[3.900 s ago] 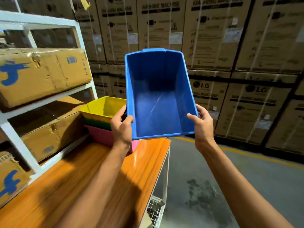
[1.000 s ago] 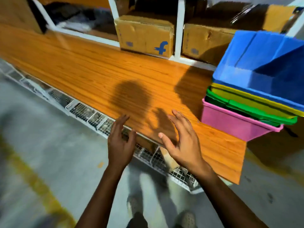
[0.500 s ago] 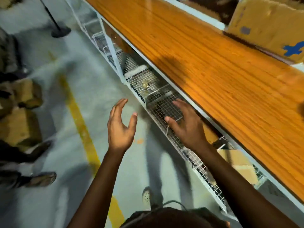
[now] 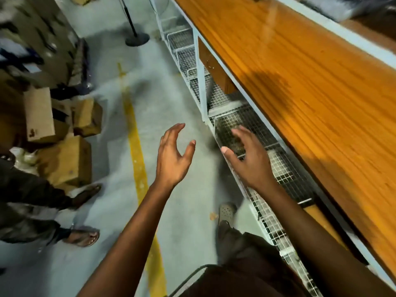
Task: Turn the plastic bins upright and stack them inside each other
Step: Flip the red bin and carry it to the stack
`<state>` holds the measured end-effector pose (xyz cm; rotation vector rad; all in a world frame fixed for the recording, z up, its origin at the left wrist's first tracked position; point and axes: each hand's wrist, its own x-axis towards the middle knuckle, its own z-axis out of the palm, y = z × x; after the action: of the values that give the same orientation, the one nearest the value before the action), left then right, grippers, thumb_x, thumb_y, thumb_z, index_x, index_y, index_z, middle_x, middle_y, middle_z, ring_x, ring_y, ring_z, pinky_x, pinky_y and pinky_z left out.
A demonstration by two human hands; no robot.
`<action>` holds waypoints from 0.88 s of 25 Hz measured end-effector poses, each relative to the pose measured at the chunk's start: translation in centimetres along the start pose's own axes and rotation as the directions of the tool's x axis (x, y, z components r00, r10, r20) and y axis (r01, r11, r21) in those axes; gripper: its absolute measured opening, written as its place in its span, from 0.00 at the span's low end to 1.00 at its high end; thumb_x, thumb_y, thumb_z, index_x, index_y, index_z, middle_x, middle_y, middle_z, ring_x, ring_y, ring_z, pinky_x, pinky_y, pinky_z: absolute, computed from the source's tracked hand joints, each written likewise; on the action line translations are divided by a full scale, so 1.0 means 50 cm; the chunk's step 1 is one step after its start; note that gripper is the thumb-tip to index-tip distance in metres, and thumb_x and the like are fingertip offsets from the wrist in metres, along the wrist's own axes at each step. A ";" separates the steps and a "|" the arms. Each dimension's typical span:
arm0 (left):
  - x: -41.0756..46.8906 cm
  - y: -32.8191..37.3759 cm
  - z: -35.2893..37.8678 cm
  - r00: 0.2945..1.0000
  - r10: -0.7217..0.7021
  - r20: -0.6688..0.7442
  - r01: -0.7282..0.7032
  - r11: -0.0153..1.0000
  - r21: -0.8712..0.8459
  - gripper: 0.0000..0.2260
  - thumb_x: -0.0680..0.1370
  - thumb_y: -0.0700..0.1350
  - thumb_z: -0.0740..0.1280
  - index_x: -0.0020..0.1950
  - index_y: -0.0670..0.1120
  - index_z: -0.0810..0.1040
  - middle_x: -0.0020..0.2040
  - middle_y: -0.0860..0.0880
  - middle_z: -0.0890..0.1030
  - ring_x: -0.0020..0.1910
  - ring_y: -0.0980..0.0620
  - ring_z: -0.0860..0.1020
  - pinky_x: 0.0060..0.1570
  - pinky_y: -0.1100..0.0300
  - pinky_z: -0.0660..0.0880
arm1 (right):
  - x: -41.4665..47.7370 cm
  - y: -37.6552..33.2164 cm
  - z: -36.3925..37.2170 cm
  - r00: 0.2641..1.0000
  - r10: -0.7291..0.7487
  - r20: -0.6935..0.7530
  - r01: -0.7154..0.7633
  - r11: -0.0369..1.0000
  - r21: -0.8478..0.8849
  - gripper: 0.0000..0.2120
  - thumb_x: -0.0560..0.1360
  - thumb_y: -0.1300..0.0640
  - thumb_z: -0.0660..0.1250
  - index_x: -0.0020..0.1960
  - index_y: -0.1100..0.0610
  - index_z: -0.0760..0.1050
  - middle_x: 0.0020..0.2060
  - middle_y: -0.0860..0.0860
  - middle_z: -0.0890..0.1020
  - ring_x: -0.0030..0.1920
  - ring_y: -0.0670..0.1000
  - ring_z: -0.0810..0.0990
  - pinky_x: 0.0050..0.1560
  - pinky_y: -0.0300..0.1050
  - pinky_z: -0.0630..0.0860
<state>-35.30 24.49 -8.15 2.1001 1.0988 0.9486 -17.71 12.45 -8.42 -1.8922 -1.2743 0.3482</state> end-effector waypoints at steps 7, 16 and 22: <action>0.411 -0.073 0.008 0.995 -0.045 -0.087 0.047 0.999 0.026 0.20 0.76 0.50 0.66 0.68 0.48 0.73 0.66 0.51 0.75 0.67 0.50 0.73 0.65 0.46 0.72 | 0.476 -0.013 0.073 0.994 -0.083 0.078 0.077 0.995 0.066 0.31 0.74 0.39 0.66 0.72 0.53 0.71 0.73 0.51 0.71 0.74 0.50 0.68 0.73 0.48 0.65; 0.820 -0.327 -0.033 0.967 -0.083 -0.241 0.106 0.991 0.085 0.20 0.76 0.48 0.66 0.67 0.45 0.73 0.63 0.47 0.77 0.64 0.48 0.75 0.64 0.53 0.71 | 0.980 -0.024 0.272 0.978 -0.170 0.120 0.166 0.985 0.047 0.29 0.76 0.44 0.67 0.73 0.55 0.69 0.73 0.52 0.71 0.74 0.52 0.68 0.73 0.52 0.66; 1.162 -0.616 -0.026 0.977 -0.151 -0.150 0.173 0.973 0.152 0.22 0.76 0.50 0.65 0.68 0.43 0.73 0.64 0.45 0.77 0.65 0.44 0.73 0.63 0.64 0.63 | 1.330 -0.017 0.536 0.977 -0.141 0.163 0.147 0.989 -0.031 0.32 0.76 0.45 0.68 0.76 0.54 0.64 0.72 0.54 0.72 0.72 0.57 0.70 0.70 0.51 0.67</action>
<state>-26.25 89.57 -11.87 2.0593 1.4407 0.9629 -4.70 82.89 -11.34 -1.8243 -1.5285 0.4062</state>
